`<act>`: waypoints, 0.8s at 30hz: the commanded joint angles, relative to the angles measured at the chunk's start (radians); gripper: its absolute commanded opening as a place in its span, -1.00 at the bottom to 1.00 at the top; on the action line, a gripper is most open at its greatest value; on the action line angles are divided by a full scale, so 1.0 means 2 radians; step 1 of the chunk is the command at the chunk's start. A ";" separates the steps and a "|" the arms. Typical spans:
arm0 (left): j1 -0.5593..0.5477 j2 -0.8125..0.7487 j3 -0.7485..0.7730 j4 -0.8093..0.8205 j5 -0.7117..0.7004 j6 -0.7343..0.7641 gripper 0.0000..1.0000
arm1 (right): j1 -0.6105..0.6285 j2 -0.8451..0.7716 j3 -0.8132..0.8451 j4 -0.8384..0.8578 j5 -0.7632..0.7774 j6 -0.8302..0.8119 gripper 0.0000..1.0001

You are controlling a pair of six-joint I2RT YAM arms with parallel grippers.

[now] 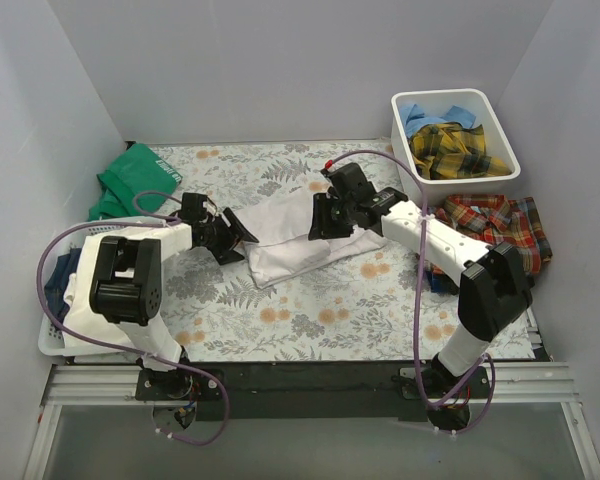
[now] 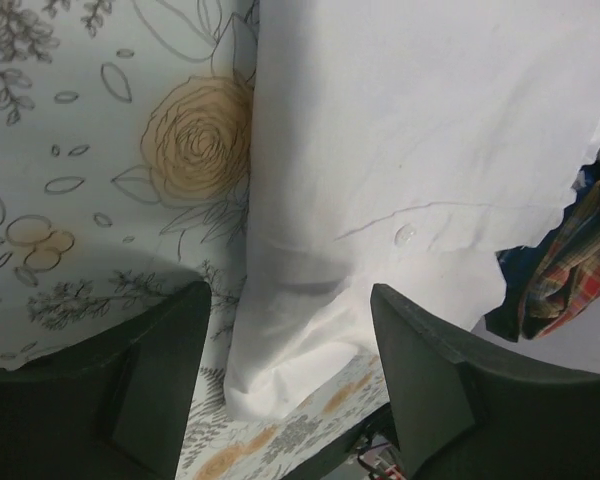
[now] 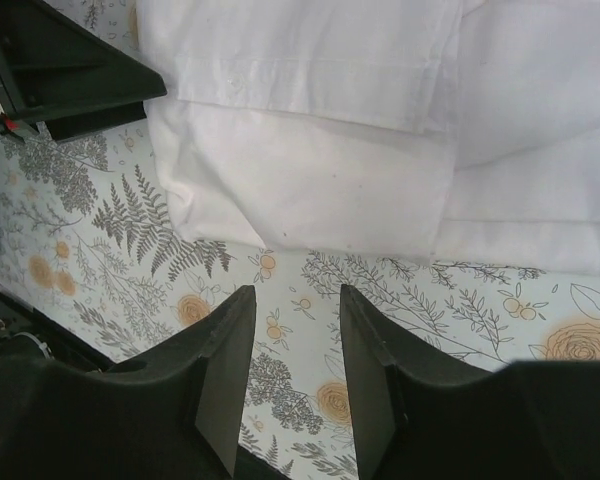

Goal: Fold and stack the long sleeve shirts
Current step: Fold the shirt

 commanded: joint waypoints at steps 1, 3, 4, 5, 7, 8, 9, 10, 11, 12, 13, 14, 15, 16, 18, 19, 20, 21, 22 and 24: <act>-0.004 0.030 0.004 0.039 0.006 -0.012 0.29 | -0.014 0.000 0.007 0.005 -0.009 -0.017 -0.07; -0.014 0.050 0.009 0.045 0.004 -0.015 0.23 | -0.023 0.006 0.012 0.005 -0.014 -0.020 -0.07; -0.018 0.053 0.009 0.046 0.001 -0.016 0.15 | -0.027 0.009 0.014 0.006 -0.018 -0.024 -0.07; -0.023 0.059 0.004 0.056 0.002 -0.025 0.07 | -0.032 0.014 0.016 0.006 -0.020 -0.026 -0.07; -0.025 0.070 0.001 0.062 0.002 -0.030 -0.09 | -0.038 0.022 0.028 0.006 -0.025 -0.030 -0.07; -0.026 0.071 0.001 0.063 0.001 -0.031 -0.24 | -0.043 0.030 0.032 0.006 -0.027 -0.033 -0.07; -0.026 0.071 0.001 0.059 -0.001 -0.031 -0.32 | -0.045 0.035 0.041 0.005 -0.029 -0.033 -0.07; -0.026 0.066 0.002 0.053 -0.009 -0.028 -0.41 | -0.049 0.039 0.047 0.006 -0.036 -0.035 -0.07; -0.026 0.061 0.003 0.041 -0.022 -0.026 -0.47 | -0.052 0.052 0.053 0.005 -0.037 -0.040 -0.07; -0.026 0.055 0.006 0.033 -0.030 -0.018 -0.62 | -0.054 0.058 0.059 0.005 -0.038 -0.043 -0.07; -0.026 0.045 0.010 0.025 -0.038 -0.013 -0.69 | -0.055 0.065 0.076 0.005 -0.039 -0.048 -0.07; -0.026 0.040 0.012 0.007 -0.050 -0.009 -0.75 | -0.056 0.080 0.083 0.004 -0.040 -0.052 -0.07; -0.026 0.036 0.016 -0.002 -0.057 -0.003 -0.87 | -0.056 0.088 0.092 0.005 -0.041 -0.059 -0.07; -0.026 0.033 0.027 -0.012 -0.063 0.009 -0.92 | -0.057 0.095 0.108 0.004 -0.047 -0.063 -0.07; -0.026 0.024 0.039 -0.042 -0.080 0.020 -0.95 | -0.056 0.120 0.126 -0.003 -0.057 -0.069 -0.07; -0.026 0.021 0.053 -0.054 -0.088 0.036 -0.99 | -0.055 0.127 0.133 -0.004 -0.065 -0.072 -0.07; -0.026 0.013 0.059 -0.075 -0.095 0.042 -0.99 | -0.053 0.138 0.145 -0.008 -0.068 -0.073 -0.07; -0.026 0.008 0.066 -0.086 -0.114 0.048 -1.00 | -0.051 0.144 0.149 -0.010 -0.069 -0.076 -0.08; -0.026 0.003 0.079 -0.095 -0.122 0.063 -1.00 | -0.049 0.147 0.153 -0.010 -0.070 -0.079 -0.08; -0.025 -0.011 0.090 -0.123 -0.142 0.077 -1.00 | -0.039 0.154 0.158 -0.012 -0.070 -0.081 -0.08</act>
